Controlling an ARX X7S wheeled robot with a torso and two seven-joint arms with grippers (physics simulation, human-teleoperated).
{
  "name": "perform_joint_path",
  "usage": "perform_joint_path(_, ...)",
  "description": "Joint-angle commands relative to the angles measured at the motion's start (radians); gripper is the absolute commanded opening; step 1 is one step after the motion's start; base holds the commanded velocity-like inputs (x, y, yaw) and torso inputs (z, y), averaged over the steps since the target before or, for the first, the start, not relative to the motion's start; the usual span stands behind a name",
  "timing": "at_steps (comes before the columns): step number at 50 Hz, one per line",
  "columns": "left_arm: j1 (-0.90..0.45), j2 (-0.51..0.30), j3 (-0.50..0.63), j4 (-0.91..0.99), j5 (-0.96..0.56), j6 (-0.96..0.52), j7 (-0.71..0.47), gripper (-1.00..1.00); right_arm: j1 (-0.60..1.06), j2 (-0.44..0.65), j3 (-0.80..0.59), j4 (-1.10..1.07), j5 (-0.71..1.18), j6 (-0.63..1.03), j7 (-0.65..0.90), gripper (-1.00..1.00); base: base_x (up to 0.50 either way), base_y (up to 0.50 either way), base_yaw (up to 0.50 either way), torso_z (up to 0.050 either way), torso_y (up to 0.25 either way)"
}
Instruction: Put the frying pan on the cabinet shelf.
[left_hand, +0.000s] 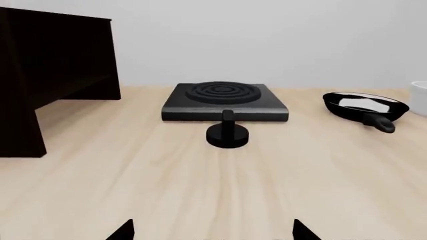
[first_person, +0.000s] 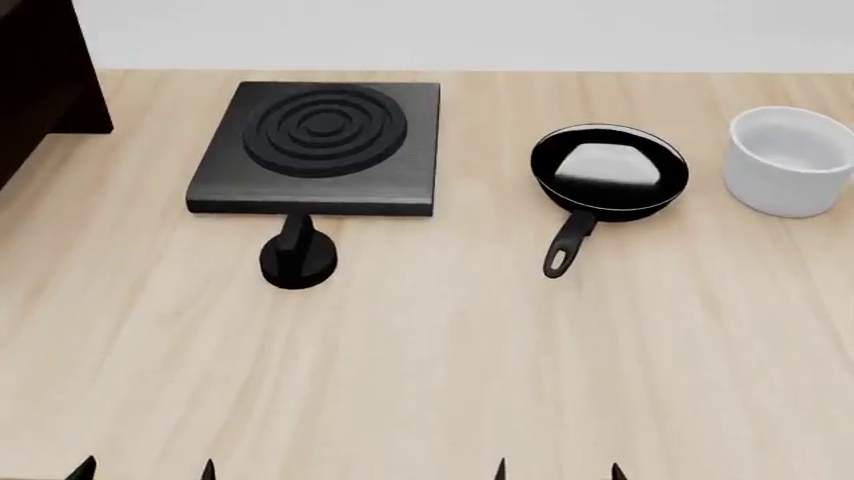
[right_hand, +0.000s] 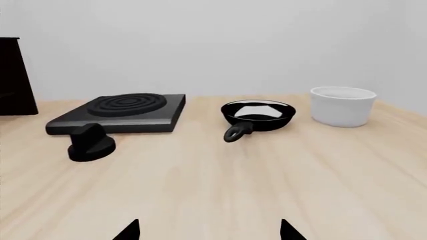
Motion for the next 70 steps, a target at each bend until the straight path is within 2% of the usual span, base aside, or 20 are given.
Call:
perform_joint_path(1, -0.002, -0.017, 0.022, 0.003, -0.003, -0.004, -0.020, 1.00, 0.004, 0.015, -0.020, 0.008, 0.016, -0.005, 0.014, 1.00, 0.00, 0.00, 0.00, 0.050, 0.000)
perform_joint_path(11, -0.006, -0.023, 0.020, 0.005, -0.044, -0.021, -0.030, 1.00, 0.004, 0.026, -0.034, 0.001, 0.030, -0.020, 0.022, 1.00, 0.00, 0.00, 0.00, 0.050, 0.000)
perform_joint_path(17, -0.001, -0.031, 0.036, 0.030, -0.052, -0.042, -0.032, 1.00, 0.000, 0.031, -0.037, -0.015, 0.038, -0.029, 0.037, 1.00, 0.00, 0.00, 0.00, 0.000, 0.000)
perform_joint_path(32, -0.004, -0.050, 0.064, 0.035, -0.033, -0.047, -0.060, 1.00, -0.002, 0.055, -0.063, -0.017, 0.016, -0.043, 0.063, 1.00, 0.29, 0.41, 0.00, 0.000, 0.000)
perform_joint_path(70, -0.010, -0.070, 0.078, 0.036, -0.097, -0.062, -0.086, 1.00, -0.001, 0.084, -0.094, -0.014, 0.031, -0.062, 0.096, 1.00, 0.48, 0.01, 0.00, 0.000, 0.000)
